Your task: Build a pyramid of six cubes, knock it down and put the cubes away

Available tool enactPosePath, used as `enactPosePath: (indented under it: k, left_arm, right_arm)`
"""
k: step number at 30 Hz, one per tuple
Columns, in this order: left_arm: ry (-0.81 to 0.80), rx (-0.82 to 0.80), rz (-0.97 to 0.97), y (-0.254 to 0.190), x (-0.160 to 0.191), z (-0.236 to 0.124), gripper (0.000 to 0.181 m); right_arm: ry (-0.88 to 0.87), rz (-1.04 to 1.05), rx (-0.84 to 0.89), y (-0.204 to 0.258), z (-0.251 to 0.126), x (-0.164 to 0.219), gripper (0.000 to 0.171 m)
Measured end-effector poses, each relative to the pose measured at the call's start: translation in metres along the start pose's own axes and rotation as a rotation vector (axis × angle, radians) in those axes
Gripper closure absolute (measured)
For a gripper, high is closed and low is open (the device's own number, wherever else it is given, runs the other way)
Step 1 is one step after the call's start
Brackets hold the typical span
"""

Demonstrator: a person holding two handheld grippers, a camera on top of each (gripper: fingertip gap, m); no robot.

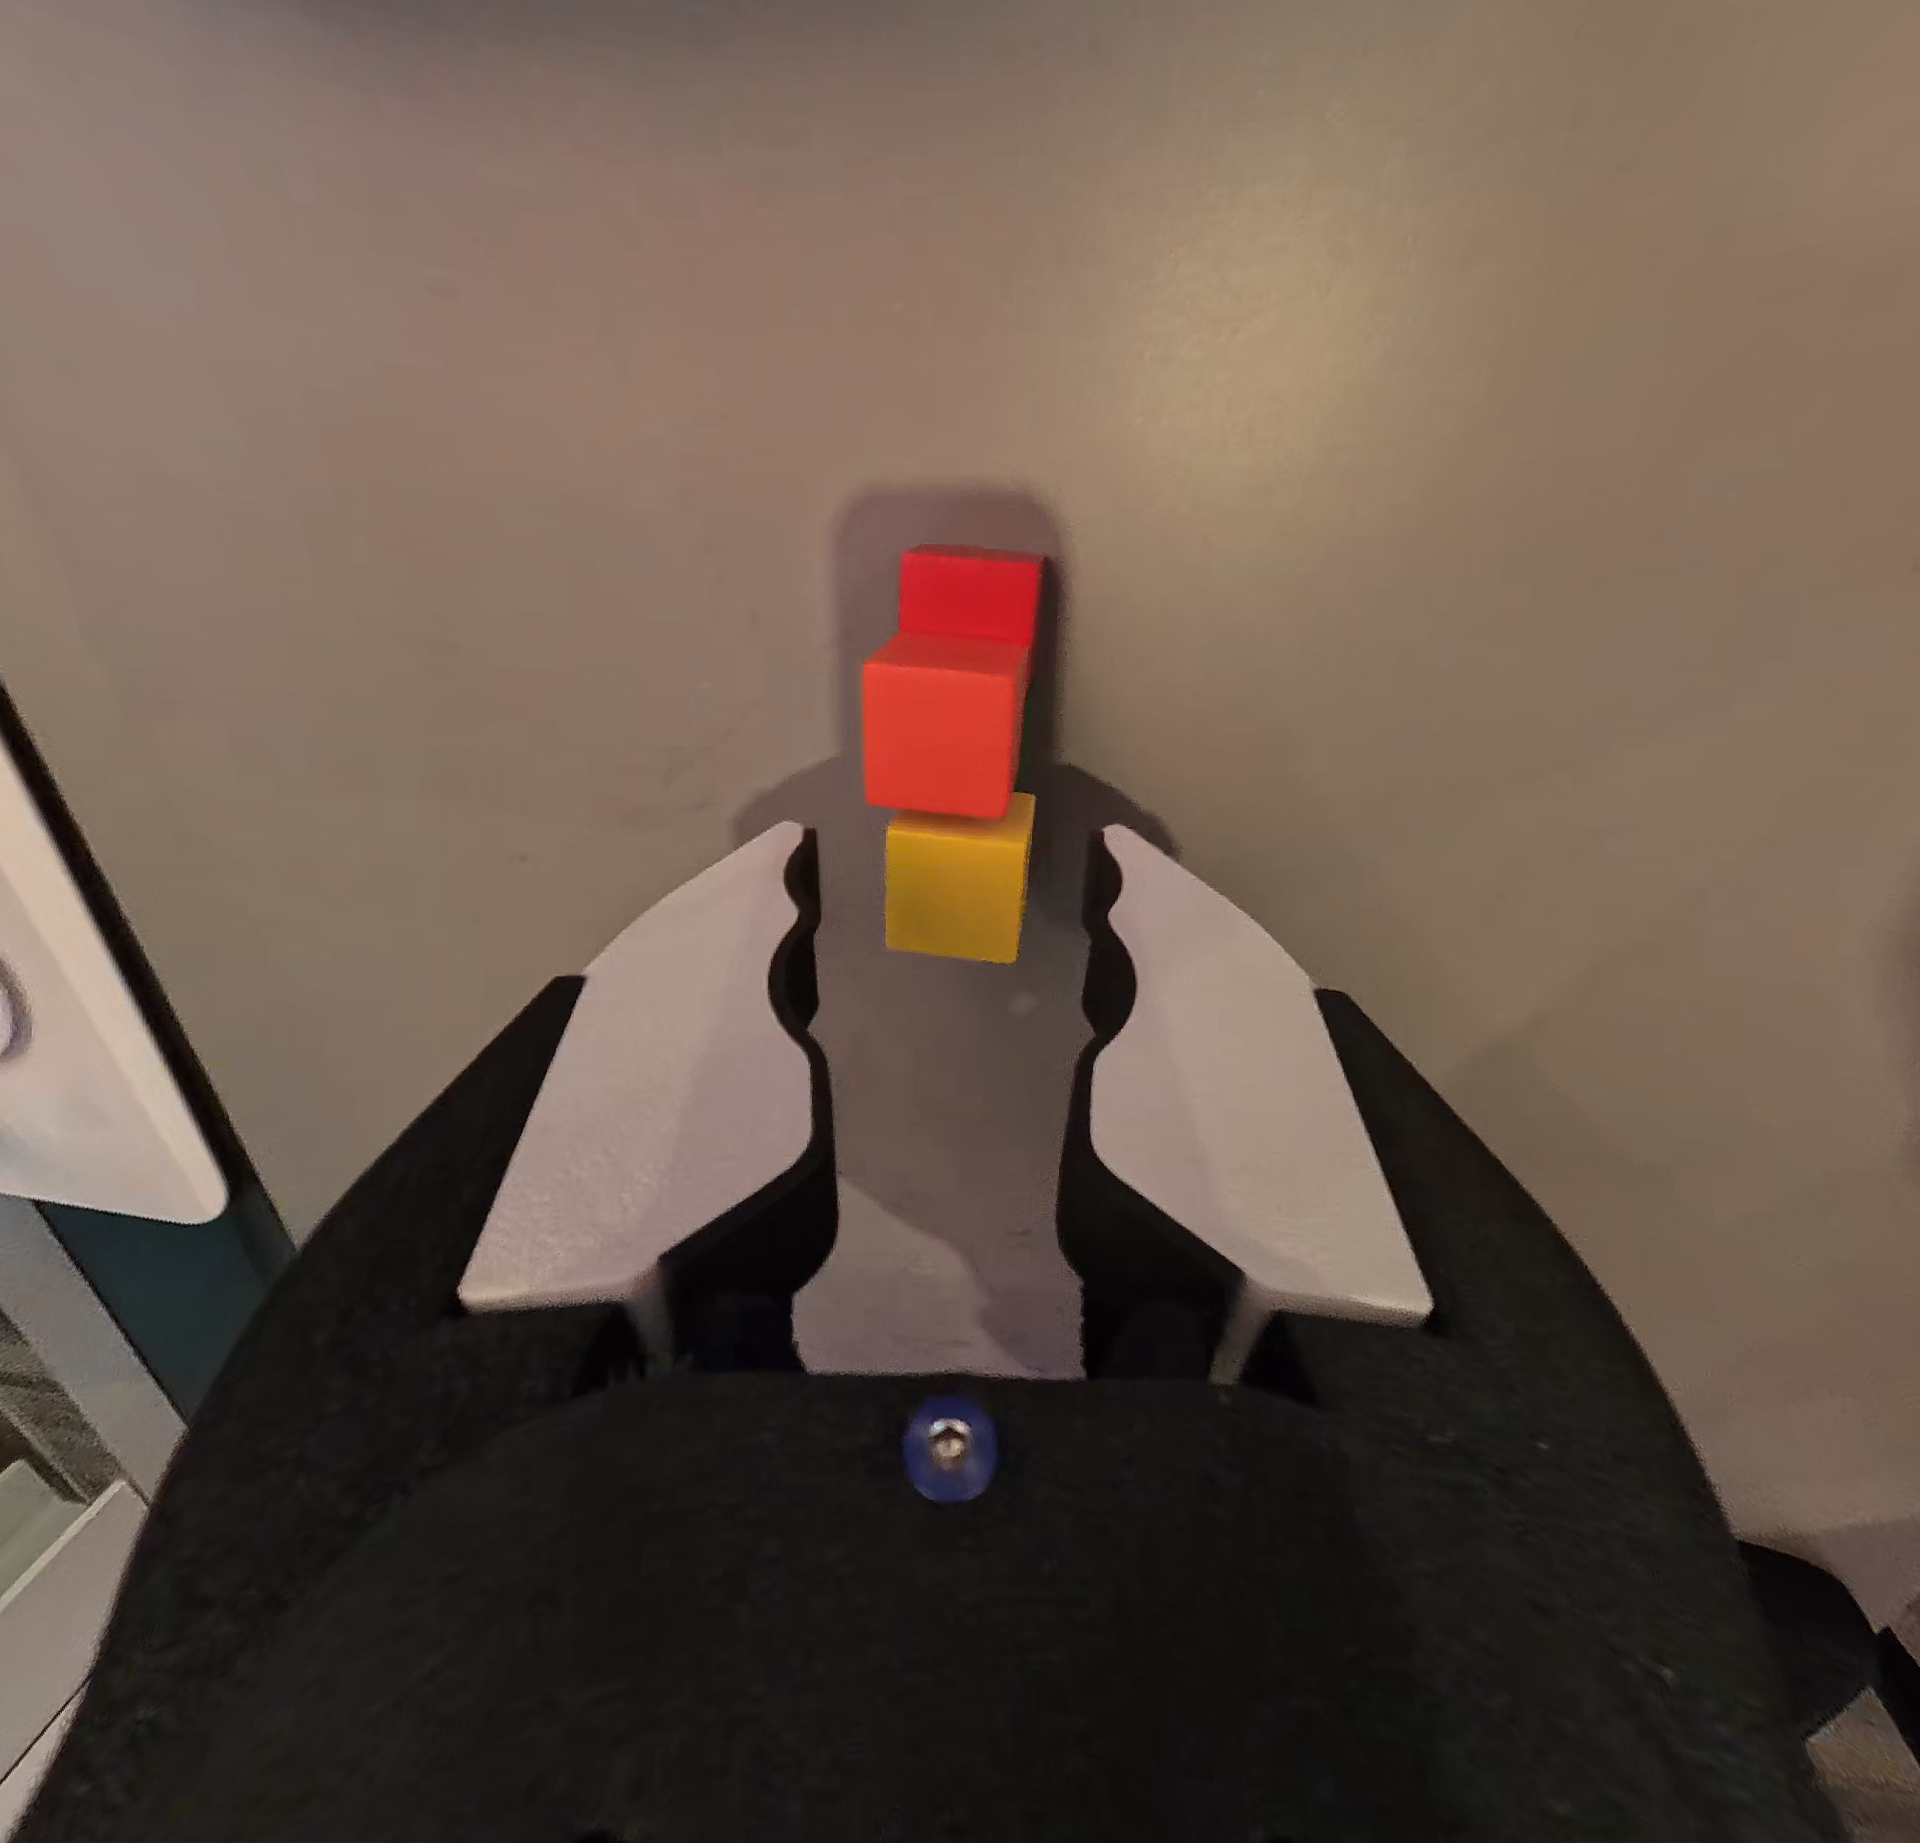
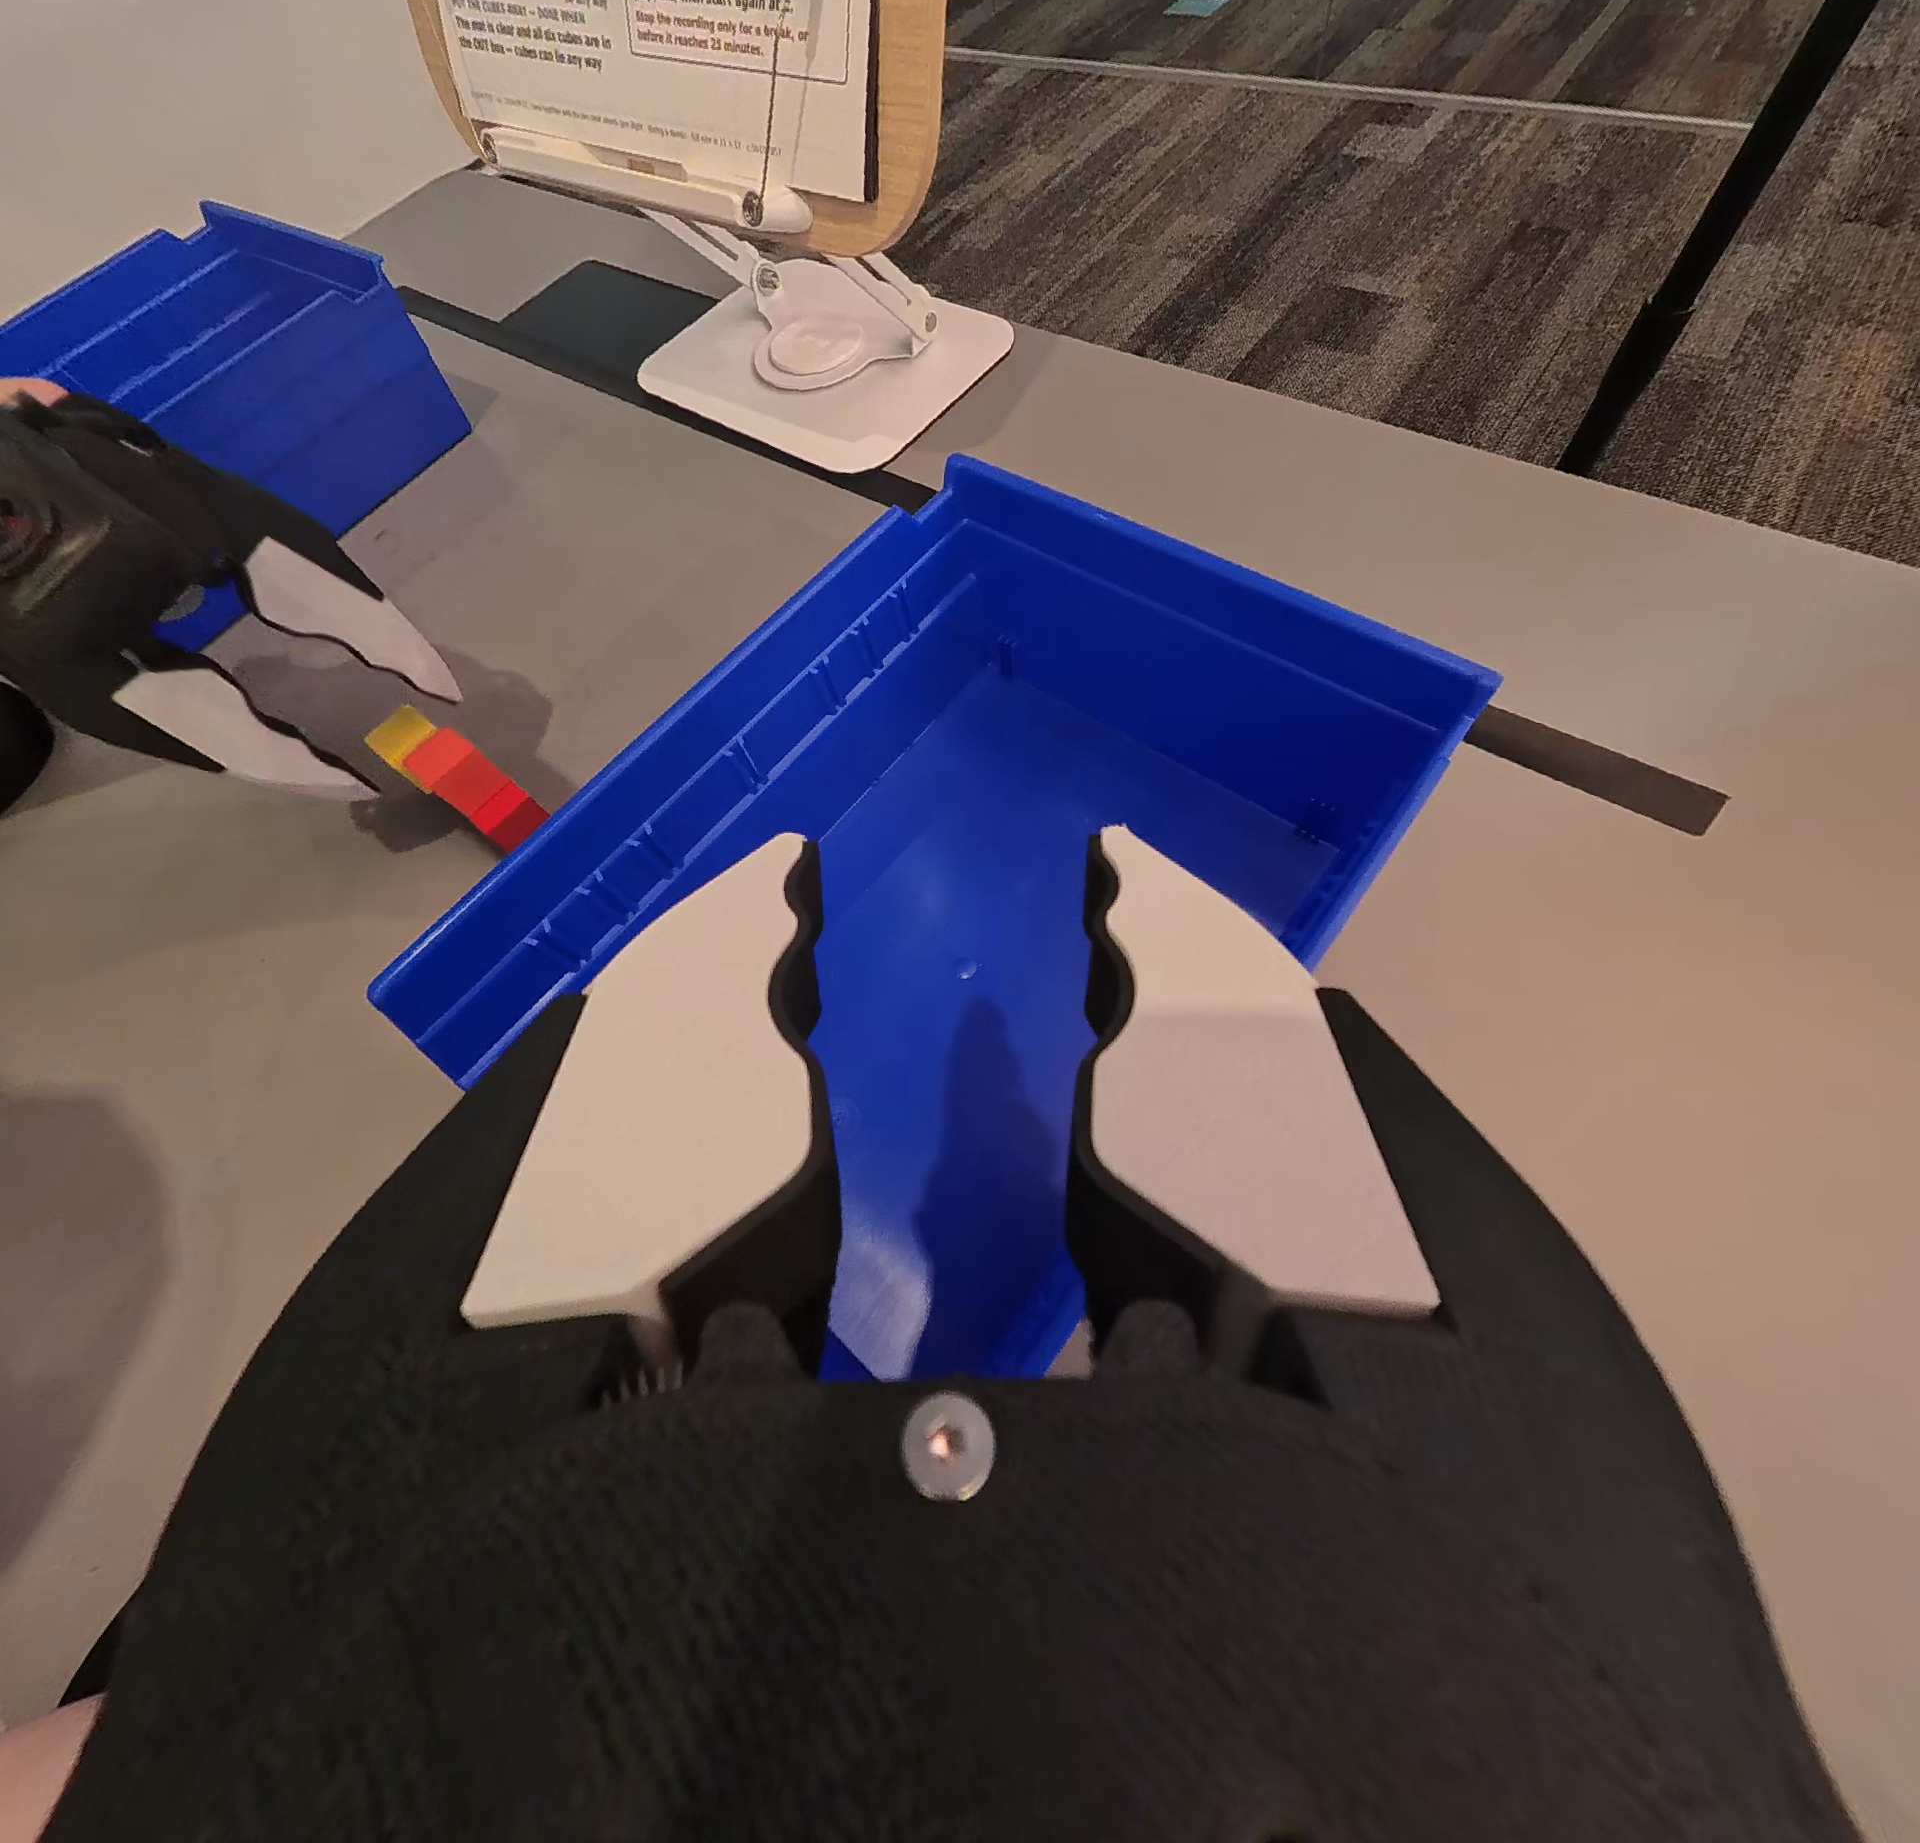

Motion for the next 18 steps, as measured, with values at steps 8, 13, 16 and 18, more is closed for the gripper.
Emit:
enactPosePath:
  k: [8,13,16,18]
  left_arm:
    - [0.018,-0.022,-0.01,0.005,0.022,-0.005,0.144]
    - [0.011,-0.021,-0.019,0.002,0.023,0.002,0.144]
    - [0.012,-0.025,-0.016,0.002,0.021,0.005,0.144]
    - [0.005,-0.025,-0.013,0.001,0.019,0.006,0.147]
  right_arm:
    - [0.011,-0.004,-0.004,0.001,0.0,0.002,0.122]
    - [0.012,-0.006,-0.003,0.001,0.001,0.001,0.121]
    - [0.015,-0.006,-0.003,0.001,0.001,0.002,0.121]
    - [0.016,-0.005,-0.002,0.001,0.001,0.002,0.122]
Point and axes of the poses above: each gripper's, where its closed fingertips meet, z out along the fingers, x out of its underside, y = z × x across the jaws, the point moved 1 cm from there along -z, back along the fingers, and after that the axes turned 4 degrees about x, right-handed, at the moved point
